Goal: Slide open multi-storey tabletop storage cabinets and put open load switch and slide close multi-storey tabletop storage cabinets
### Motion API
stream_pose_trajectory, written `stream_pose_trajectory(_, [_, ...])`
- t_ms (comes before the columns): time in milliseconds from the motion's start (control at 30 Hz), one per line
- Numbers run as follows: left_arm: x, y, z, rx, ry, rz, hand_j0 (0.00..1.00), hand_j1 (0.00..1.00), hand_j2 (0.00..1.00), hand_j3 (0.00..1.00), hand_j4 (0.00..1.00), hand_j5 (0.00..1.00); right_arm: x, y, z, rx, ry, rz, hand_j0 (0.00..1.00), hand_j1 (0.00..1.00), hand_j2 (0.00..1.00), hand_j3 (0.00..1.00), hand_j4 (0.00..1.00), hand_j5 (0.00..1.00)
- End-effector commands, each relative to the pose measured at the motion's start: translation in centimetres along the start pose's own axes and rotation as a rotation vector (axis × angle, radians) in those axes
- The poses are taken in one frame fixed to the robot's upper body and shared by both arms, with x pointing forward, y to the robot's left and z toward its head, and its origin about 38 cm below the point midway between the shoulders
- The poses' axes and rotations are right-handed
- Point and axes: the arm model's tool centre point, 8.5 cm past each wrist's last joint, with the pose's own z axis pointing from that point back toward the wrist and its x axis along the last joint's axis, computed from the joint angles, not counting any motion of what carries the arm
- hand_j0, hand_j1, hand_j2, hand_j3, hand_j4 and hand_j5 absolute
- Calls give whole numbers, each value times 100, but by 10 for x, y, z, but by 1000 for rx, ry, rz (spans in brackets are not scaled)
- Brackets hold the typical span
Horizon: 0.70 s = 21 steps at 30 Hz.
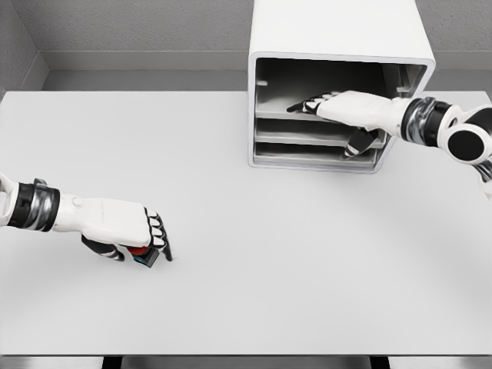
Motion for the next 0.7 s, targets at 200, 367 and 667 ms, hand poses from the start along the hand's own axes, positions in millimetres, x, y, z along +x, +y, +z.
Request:
stream_pose_trajectory(200, [1,0,-1,2,-5,4,48,48,48,48,48,48,21,2,10,7,-102,30,100,100,100,100,100,100])
stream_pose_trajectory(367, [1,0,-1,2,-3,5,41,41,41,41,41,41,27,2,21,4,-120,44,100,100,100,100,100,100])
stream_pose_trajectory(667, [-4,8,15,4,34,-18,41,41,41,41,41,41,31,14,30,27,-172,55,100,100,100,100,100,100])
